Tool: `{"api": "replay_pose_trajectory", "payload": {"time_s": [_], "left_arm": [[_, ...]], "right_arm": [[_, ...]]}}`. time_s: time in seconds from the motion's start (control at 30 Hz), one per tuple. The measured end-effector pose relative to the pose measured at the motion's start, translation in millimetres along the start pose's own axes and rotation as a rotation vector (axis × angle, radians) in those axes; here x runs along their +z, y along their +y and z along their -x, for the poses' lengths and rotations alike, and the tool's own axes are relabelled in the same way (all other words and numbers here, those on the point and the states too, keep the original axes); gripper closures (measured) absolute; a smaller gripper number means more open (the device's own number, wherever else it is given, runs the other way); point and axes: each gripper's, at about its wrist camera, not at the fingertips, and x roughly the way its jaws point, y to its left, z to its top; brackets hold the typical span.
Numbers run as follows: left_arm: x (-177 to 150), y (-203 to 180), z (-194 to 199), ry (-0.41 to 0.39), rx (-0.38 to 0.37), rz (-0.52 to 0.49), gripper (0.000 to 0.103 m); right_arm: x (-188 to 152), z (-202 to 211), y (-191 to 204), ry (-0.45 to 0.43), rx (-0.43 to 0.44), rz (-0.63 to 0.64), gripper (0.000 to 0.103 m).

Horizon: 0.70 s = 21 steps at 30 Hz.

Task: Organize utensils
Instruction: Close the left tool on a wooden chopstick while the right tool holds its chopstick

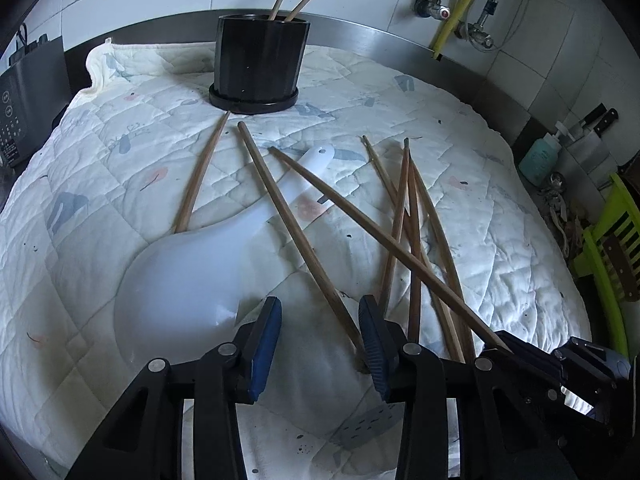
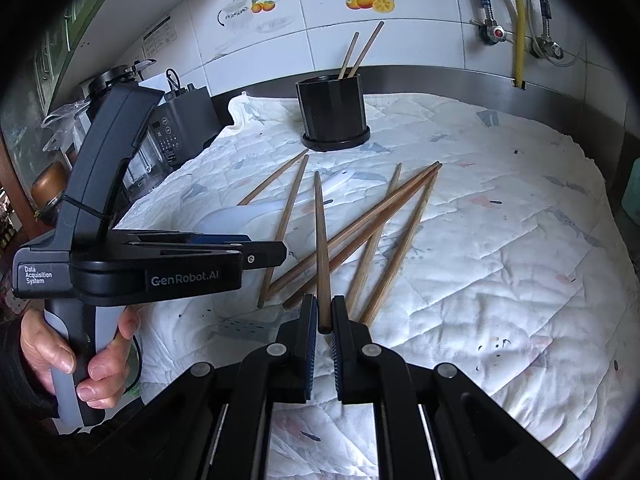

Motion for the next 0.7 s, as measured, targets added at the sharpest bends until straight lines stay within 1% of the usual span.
{"api": "replay_pose_trajectory", "payload": {"time_s": [0.1, 0.13, 0.2, 0.27, 0.4, 0.53, 0.7], "left_arm": [[1, -1, -3, -0.005, 0.027, 0.008, 0.062], [1, -2, -4, -0.003, 0.046, 0.0, 0.062], [1, -6, -5, 0.004, 0.093, -0.024, 0.071], [0, -7, -5, 0.007, 0.125, -0.039, 0.073], [-3, 2, 1, -0.001, 0.128, -0.035, 0.073], [-7, 12, 8, -0.021, 0.094, -0.024, 0.073], [-16, 12, 10, -0.034, 0.07, -0.016, 0.073]], "right_arm": [[-1, 2, -2, -0.004, -0.002, 0.001, 0.093], [-1, 2, -3, -0.004, 0.0, 0.0, 0.093], [-1, 2, -4, -0.005, -0.002, 0.0, 0.093], [-1, 3, -5, -0.006, 0.0, -0.001, 0.093], [-2, 3, -4, -0.008, 0.002, 0.001, 0.093], [-2, 3, -3, -0.007, 0.002, -0.001, 0.093], [-3, 2, -1, -0.007, 0.004, -0.004, 0.093]]}}
